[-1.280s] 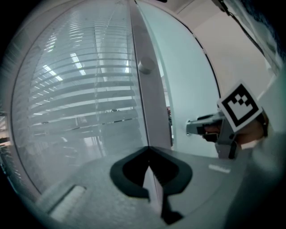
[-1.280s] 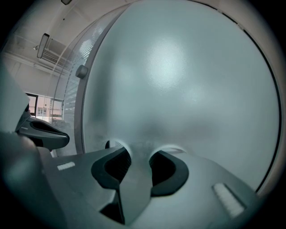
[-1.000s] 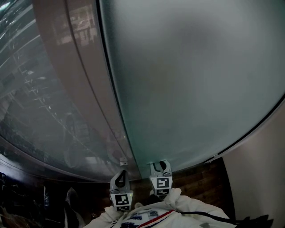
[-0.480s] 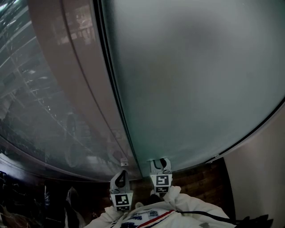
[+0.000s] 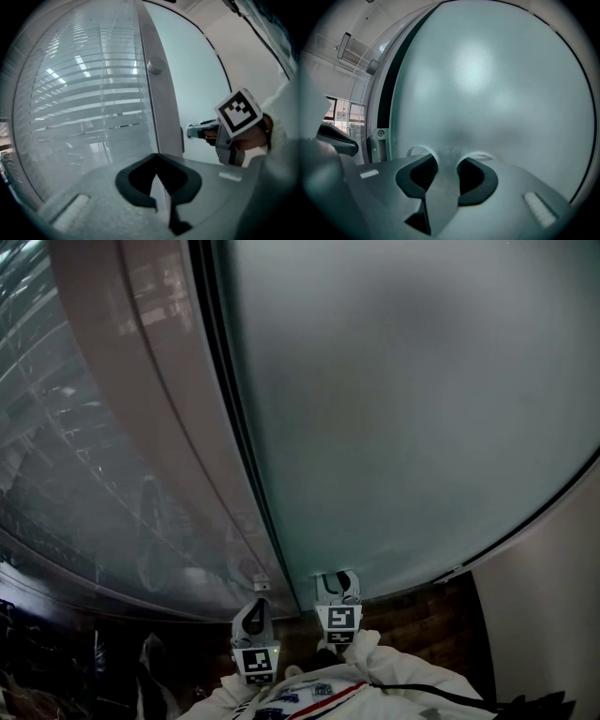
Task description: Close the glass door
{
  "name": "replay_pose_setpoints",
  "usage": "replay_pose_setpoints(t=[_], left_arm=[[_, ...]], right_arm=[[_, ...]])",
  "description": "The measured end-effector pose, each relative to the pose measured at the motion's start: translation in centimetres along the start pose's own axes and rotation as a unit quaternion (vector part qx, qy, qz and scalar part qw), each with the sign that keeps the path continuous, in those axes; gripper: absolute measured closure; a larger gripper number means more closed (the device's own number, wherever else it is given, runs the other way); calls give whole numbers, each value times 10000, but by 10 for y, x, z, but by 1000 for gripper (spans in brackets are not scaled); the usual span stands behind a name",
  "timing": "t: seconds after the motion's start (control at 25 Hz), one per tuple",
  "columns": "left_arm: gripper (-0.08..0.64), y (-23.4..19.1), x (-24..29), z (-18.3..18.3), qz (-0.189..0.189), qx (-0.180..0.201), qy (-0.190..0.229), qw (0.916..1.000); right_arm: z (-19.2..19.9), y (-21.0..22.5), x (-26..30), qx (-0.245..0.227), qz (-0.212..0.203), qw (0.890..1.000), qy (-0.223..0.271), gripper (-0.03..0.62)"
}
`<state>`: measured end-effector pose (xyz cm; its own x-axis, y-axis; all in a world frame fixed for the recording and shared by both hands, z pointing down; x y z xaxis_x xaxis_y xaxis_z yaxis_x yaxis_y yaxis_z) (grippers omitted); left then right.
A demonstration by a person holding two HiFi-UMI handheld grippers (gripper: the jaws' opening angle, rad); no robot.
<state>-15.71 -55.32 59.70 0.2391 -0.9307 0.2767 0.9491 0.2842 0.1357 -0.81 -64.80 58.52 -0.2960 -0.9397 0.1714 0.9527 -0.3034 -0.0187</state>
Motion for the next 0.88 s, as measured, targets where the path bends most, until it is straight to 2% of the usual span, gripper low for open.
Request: replay_pose_setpoints(t=[0.36,0.76,0.88], left_arm=[[558,0,-2,-2,5,7,26,10000],[558,-13,-28,1,-117,23,20,9999],[558,-10,-34,3,-114,16,-2,9999]], right_arm=[[0,-1,2,2,-18,10000,15,471],[2,2,3,71,16,10000,40,466],[5,16,3,107,5,9999,-103,442]])
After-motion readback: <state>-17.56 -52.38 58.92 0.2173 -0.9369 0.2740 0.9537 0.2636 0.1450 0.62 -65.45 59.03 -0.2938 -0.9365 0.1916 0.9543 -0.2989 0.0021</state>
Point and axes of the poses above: the fingertips, and each gripper's own axes: x forward along the fingers, y to its right, z out of its underside, the point moved 1 cm from there along -x, backward along the fingers, and after that the axes turned 3 degrees about z, right-handed, at the moved point
